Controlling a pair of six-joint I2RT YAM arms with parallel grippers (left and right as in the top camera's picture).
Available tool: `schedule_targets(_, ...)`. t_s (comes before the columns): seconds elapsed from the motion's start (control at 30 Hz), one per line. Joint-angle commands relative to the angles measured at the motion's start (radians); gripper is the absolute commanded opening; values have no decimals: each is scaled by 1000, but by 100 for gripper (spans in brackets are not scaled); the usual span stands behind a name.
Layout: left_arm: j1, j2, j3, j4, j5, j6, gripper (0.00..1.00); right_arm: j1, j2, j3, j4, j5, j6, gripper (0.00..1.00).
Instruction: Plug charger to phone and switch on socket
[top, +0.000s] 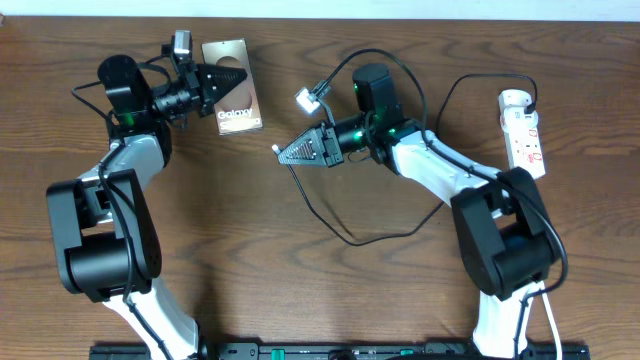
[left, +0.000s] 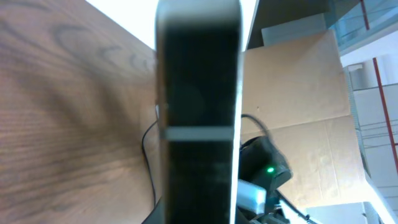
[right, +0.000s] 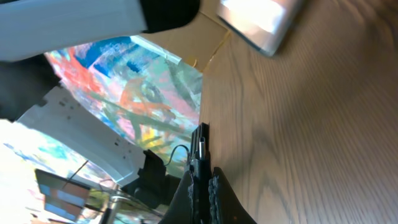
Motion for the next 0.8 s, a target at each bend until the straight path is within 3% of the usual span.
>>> schedule_targets(0.0,-9,-4,-5,71,-45,-80,7,-8,22,7,16,-20,75,1)
schedule_targets(0.37,-58,-4,-5,221,-136,-266,7,-11,23,7,288,54,315,1)
schedule_targets(0.77,-117,-4,-5,250,-289,-316,7,-11,25,7,416,190,525,1)
